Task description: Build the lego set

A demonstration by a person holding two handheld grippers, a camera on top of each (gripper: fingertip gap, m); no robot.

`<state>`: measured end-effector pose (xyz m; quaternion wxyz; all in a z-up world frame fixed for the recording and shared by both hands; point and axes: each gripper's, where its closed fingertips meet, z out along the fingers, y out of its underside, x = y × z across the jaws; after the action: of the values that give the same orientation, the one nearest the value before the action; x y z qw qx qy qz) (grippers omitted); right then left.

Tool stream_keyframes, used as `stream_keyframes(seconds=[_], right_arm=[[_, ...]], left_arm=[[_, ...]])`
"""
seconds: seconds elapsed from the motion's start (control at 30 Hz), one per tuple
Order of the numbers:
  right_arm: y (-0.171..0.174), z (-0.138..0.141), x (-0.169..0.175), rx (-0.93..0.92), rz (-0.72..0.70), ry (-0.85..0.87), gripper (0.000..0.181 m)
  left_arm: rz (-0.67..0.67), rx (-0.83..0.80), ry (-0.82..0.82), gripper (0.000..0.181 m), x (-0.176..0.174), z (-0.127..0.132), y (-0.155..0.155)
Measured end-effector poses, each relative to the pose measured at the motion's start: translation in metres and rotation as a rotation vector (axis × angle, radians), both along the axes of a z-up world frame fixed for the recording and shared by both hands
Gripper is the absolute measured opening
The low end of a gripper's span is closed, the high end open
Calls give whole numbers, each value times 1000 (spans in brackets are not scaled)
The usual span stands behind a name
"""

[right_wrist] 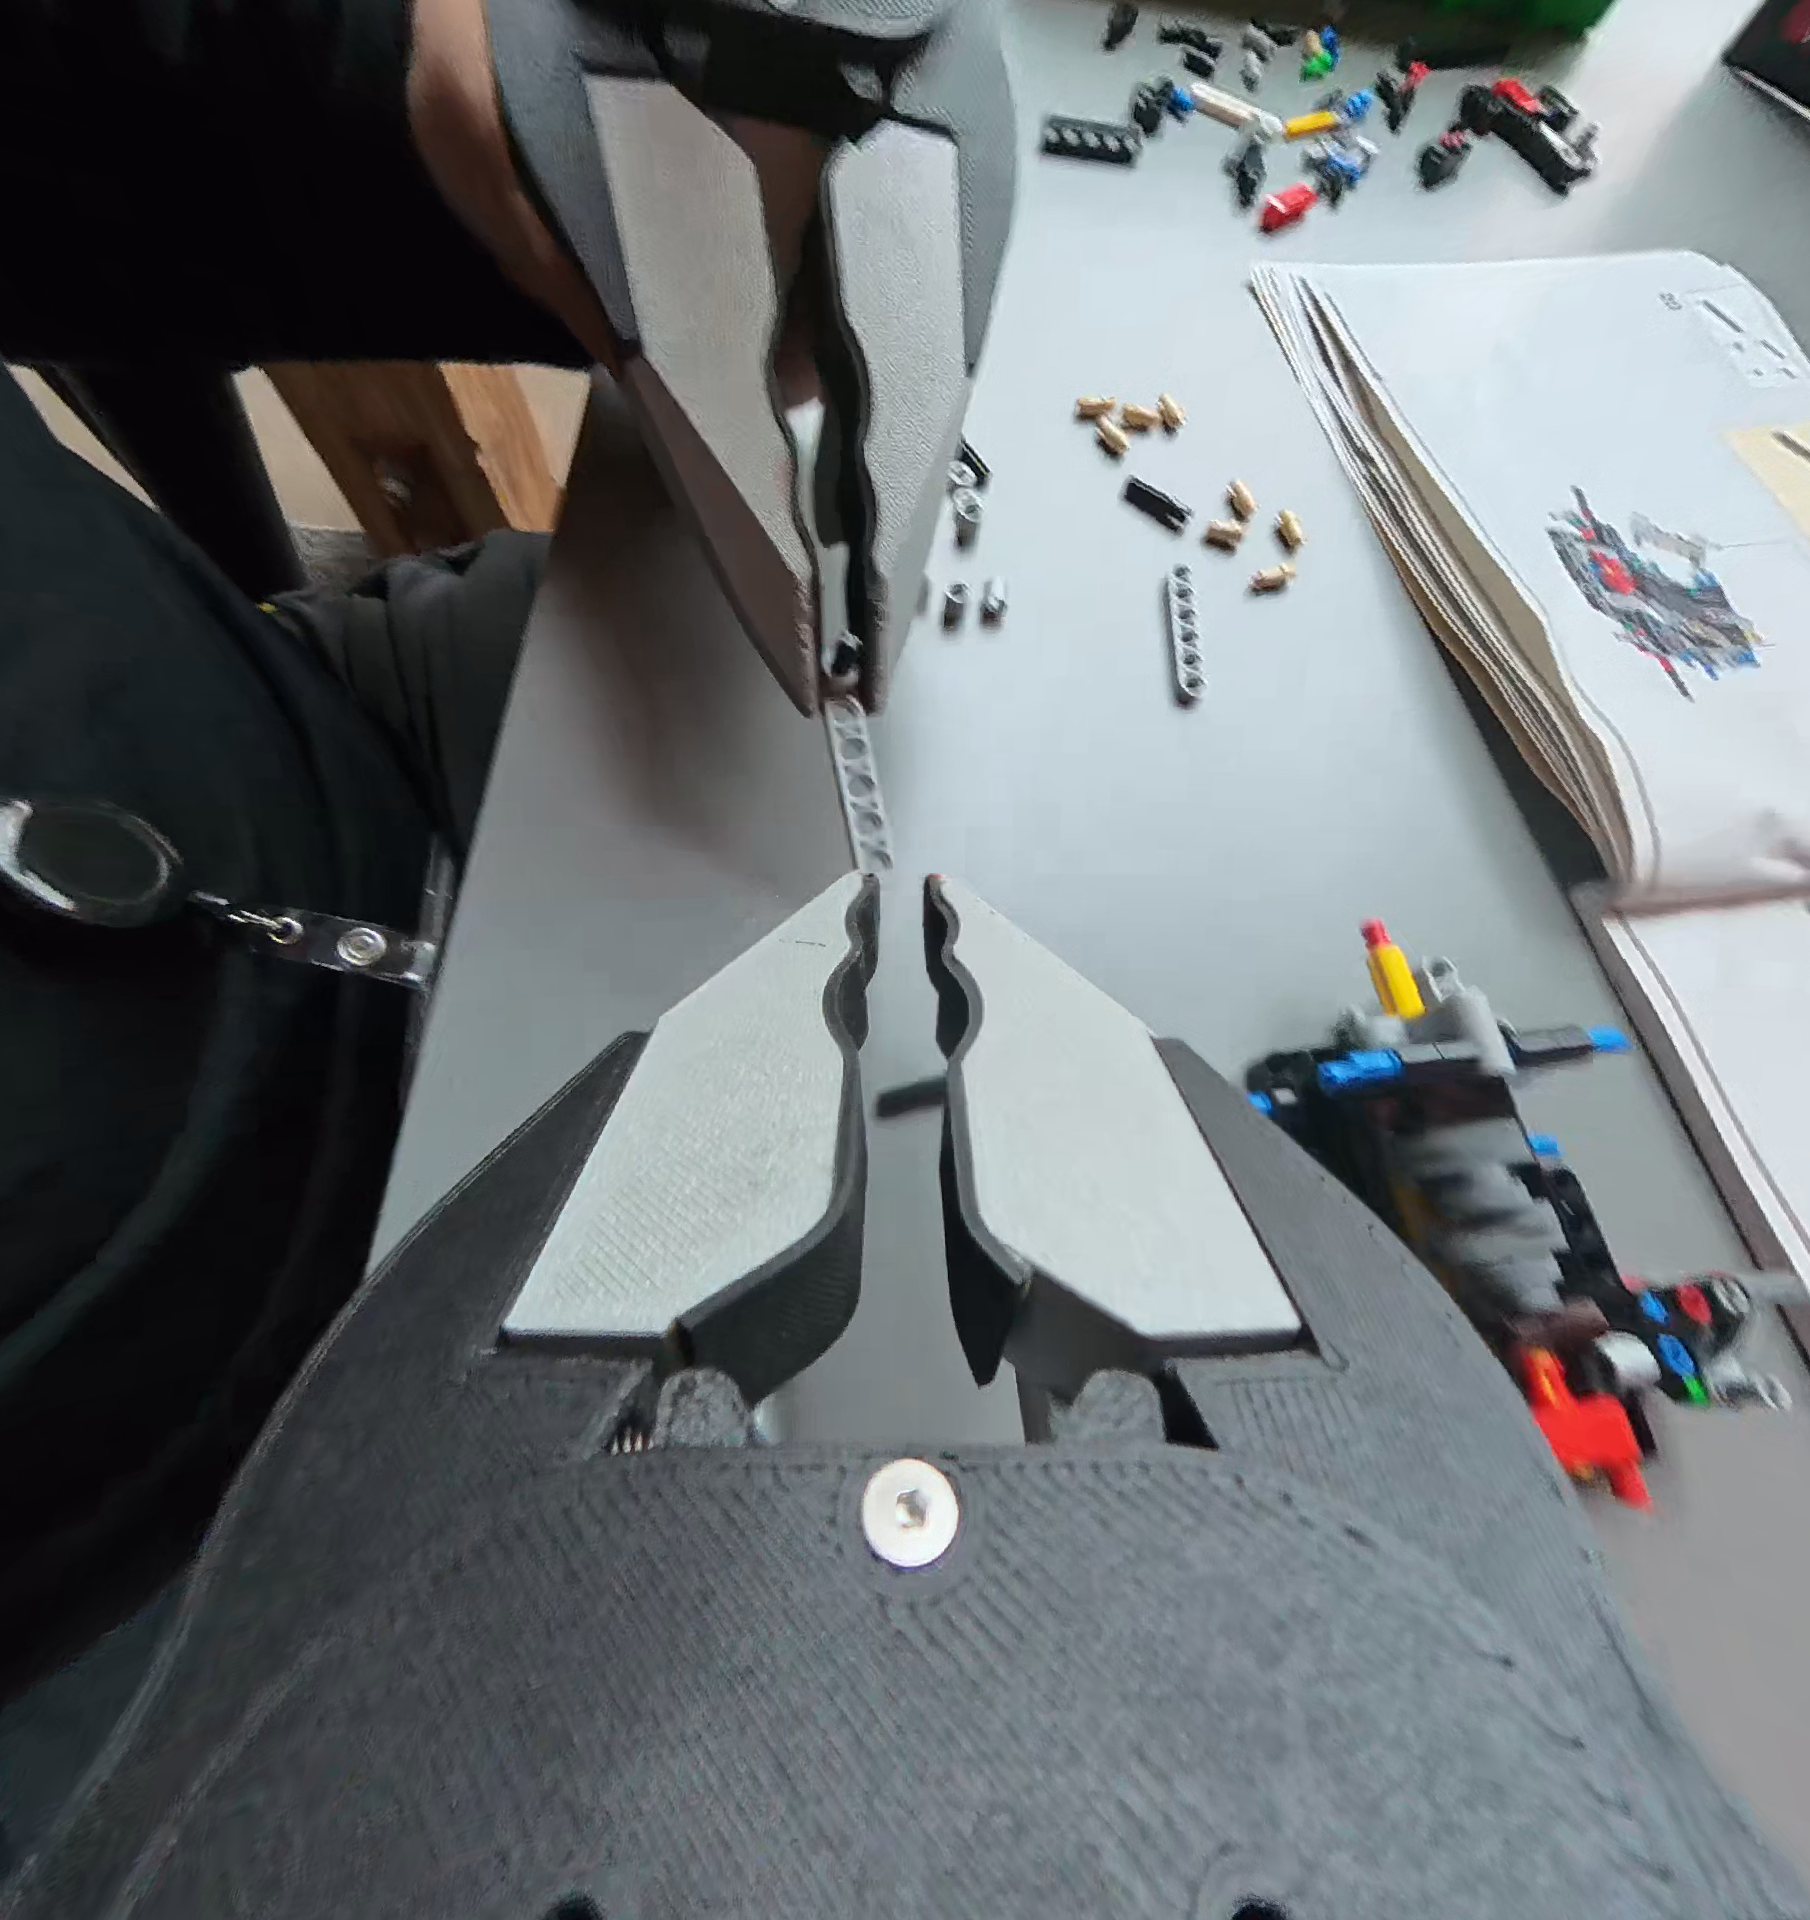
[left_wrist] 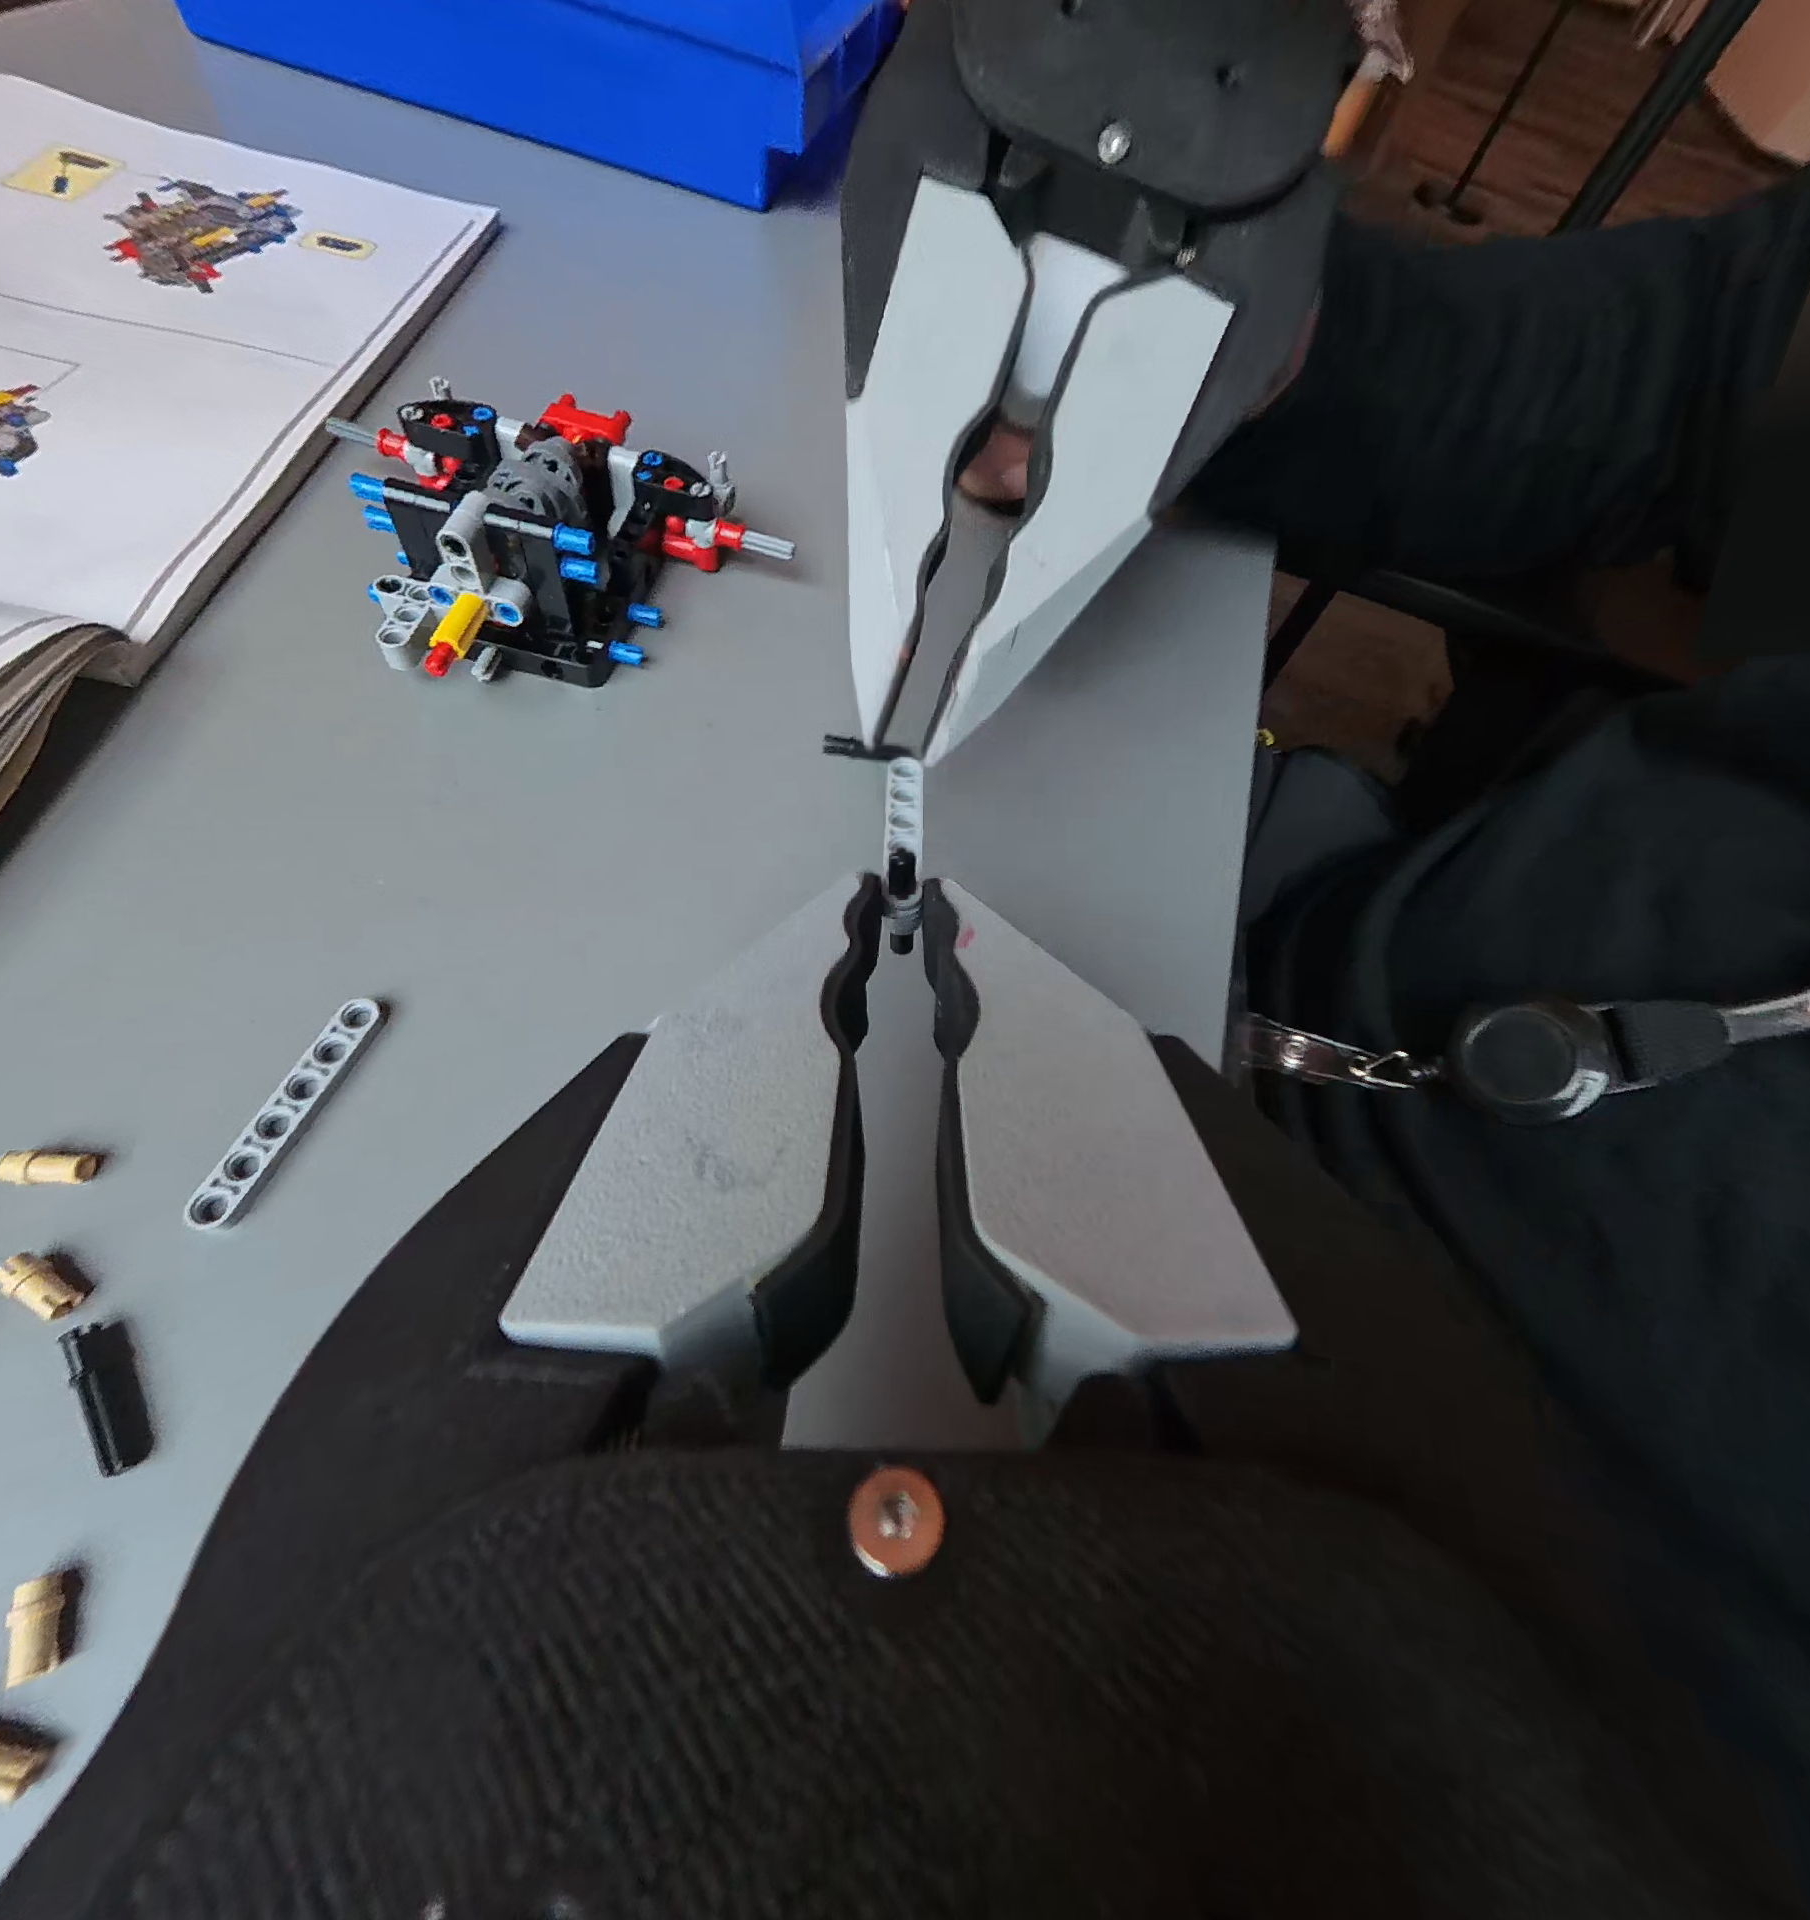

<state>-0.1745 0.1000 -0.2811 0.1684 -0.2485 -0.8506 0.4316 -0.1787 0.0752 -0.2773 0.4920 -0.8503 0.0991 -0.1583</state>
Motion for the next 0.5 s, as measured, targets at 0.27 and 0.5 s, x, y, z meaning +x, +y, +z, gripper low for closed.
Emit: stream_keyframes(seconds=[0.27,0.5], right_arm=[[54,-21,16,97,-130,-60,14],[44,-29,20,71,-196,-168,16]], left_arm=[[28,-13,18,5,-8,-3,-1],[80,55,8,5,-16,7,0]])
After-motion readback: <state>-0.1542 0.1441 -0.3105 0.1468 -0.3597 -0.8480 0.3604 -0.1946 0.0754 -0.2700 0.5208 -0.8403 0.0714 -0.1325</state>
